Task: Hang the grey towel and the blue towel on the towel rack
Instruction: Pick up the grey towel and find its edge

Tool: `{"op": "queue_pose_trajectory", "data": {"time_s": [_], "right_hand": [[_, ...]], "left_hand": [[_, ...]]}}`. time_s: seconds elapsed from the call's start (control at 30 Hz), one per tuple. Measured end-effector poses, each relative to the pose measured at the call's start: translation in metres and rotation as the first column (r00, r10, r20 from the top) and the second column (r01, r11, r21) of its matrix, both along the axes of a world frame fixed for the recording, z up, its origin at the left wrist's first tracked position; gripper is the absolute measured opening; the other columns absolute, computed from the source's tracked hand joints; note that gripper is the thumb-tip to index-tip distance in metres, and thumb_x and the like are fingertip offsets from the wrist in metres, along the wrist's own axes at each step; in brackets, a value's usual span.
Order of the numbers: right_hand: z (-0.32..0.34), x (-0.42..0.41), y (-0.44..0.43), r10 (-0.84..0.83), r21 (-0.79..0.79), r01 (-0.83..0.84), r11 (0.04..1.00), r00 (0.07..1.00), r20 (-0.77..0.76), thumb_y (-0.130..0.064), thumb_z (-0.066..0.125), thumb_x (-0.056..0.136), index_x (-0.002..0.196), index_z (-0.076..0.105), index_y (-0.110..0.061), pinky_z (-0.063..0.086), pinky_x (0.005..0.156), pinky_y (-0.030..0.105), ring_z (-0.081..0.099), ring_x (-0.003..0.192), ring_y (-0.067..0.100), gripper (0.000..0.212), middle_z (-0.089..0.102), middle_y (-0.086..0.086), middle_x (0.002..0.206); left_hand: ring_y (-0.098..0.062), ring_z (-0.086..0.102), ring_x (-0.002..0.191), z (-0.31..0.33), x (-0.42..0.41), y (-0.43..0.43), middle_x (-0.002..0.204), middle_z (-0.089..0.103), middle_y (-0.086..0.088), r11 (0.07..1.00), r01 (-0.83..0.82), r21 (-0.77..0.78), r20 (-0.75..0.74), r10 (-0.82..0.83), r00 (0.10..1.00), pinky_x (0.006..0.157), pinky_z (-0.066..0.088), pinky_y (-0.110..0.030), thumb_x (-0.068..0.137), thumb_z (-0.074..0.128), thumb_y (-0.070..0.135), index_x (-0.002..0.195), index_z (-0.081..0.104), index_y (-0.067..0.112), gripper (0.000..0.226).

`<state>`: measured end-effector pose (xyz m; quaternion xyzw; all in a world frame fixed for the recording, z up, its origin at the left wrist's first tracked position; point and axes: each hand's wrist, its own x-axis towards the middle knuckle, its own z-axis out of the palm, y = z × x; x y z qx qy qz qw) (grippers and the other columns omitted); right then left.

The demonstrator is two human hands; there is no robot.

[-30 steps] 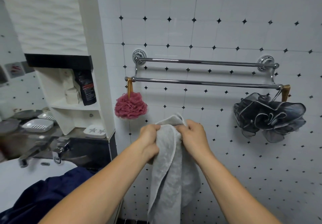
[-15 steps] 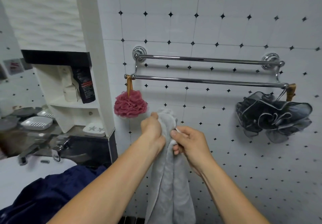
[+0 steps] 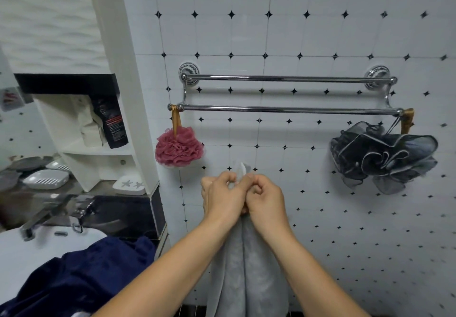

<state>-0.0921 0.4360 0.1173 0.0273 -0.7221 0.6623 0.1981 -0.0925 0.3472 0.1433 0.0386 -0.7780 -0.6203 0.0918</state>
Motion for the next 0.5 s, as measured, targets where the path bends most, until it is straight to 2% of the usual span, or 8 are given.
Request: {"op": "queue_pose_trajectory", "data": {"time_s": [0.03, 0.1, 0.2, 0.23, 0.3, 0.37, 0.43, 0.5], "right_hand": [[-0.003, 0.001, -0.001, -0.005, 0.019, 0.005, 1.000, 1.000, -0.010, -0.006, 0.051, 0.078, 0.072, 0.061, -0.019, 0.042, 0.045, 0.019, 0.045, 0.046, 0.007, 0.018, 0.046, -0.011, 0.048], [-0.007, 0.003, -0.002, 0.066, 0.005, -0.066, 0.998, 0.998, 0.007, -0.014, 0.054, 0.077, 0.078, 0.064, -0.021, 0.049, 0.054, 0.026, 0.053, 0.053, 0.009, 0.013, 0.055, -0.009, 0.053], [-0.008, 0.008, 0.001, 0.243, 0.008, -0.244, 0.970, 0.968, 0.070, -0.010, 0.055, 0.081, 0.093, 0.063, -0.026, 0.055, 0.063, 0.032, 0.067, 0.061, 0.017, 0.021, 0.069, 0.000, 0.063], [-0.007, 0.009, 0.005, 0.246, 0.023, -0.249, 0.968, 0.966, 0.083, -0.009, 0.055, 0.083, 0.097, 0.059, -0.028, 0.055, 0.061, 0.031, 0.068, 0.059, 0.018, 0.024, 0.071, 0.001, 0.064], [-0.002, 0.008, 0.017, 0.121, 0.134, -0.126, 0.983, 0.991, 0.051, -0.014, 0.061, 0.085, 0.098, 0.055, -0.030, 0.051, 0.059, 0.024, 0.063, 0.056, 0.011, 0.022, 0.069, 0.000, 0.067], [0.004, 0.003, 0.031, 0.047, 0.301, -0.046, 0.953, 0.999, 0.005, -0.022, 0.069, 0.082, 0.096, 0.059, -0.033, 0.047, 0.070, 0.020, 0.058, 0.069, 0.006, 0.021, 0.064, -0.006, 0.082], [0.011, 0.000, 0.040, 0.123, 0.339, -0.135, 0.931, 0.991, 0.056, -0.026, 0.074, 0.080, 0.089, 0.064, -0.030, 0.046, 0.082, 0.023, 0.058, 0.085, 0.011, 0.015, 0.062, 0.001, 0.098], [0.014, -0.001, 0.045, 0.179, 0.329, -0.203, 0.922, 0.978, 0.104, -0.028, 0.076, 0.077, 0.081, 0.065, -0.023, 0.044, 0.078, 0.025, 0.059, 0.086, 0.012, 0.013, 0.065, 0.001, 0.095]], "left_hand": [[-0.032, 0.064, 0.076, 0.001, -0.001, -0.001, 0.091, 0.060, -0.012, 0.995, 0.065, 0.073, 0.008, -0.066, 0.998, 0.069, 0.056, -0.041, 0.069, 0.068, 0.054, 0.067, 0.059, 0.015, 0.040], [-0.023, 0.058, 0.055, 0.000, -0.003, -0.005, 0.064, 0.061, -0.011, 0.964, 0.152, 0.217, 0.026, -0.161, 0.987, 0.048, 0.047, -0.027, 0.087, 0.064, 0.032, 0.066, 0.053, 0.012, 0.030], [-0.012, 0.051, 0.036, -0.002, -0.003, -0.014, 0.046, 0.055, -0.002, 0.905, 0.160, 0.394, 0.079, -0.207, 0.975, 0.036, 0.039, -0.016, 0.101, 0.049, 0.016, 0.073, 0.052, 0.009, 0.029], [-0.013, 0.051, 0.036, -0.002, -0.003, -0.016, 0.048, 0.055, -0.004, 0.874, 0.176, 0.453, 0.092, -0.242, 0.966, 0.036, 0.040, -0.017, 0.102, 0.046, 0.015, 0.076, 0.054, 0.006, 0.028], [-0.018, 0.060, 0.044, -0.002, -0.001, -0.019, 0.058, 0.063, -0.012, 0.823, 0.241, 0.514, 0.081, -0.326, 0.942, 0.042, 0.048, -0.020, 0.103, 0.043, 0.015, 0.086, 0.058, 0.000, 0.027], [-0.016, 0.069, 0.055, -0.002, -0.001, -0.020, 0.066, 0.072, -0.011, 0.805, 0.312, 0.505, 0.051, -0.388, 0.920, 0.049, 0.052, -0.021, 0.102, 0.044, 0.015, 0.088, 0.061, -0.002, 0.028], [-0.018, 0.072, 0.063, -0.002, -0.004, -0.022, 0.073, 0.075, -0.013, 0.787, 0.362, 0.500, 0.025, -0.431, 0.902, 0.054, 0.055, -0.022, 0.102, 0.046, 0.016, 0.090, 0.060, -0.007, 0.029], [-0.023, 0.071, 0.070, 0.000, -0.006, -0.023, 0.083, 0.073, -0.020, 0.794, 0.389, 0.467, 0.014, -0.446, 0.895, 0.060, 0.056, -0.025, 0.100, 0.049, 0.021, 0.101, 0.061, -0.014, 0.036]]}}
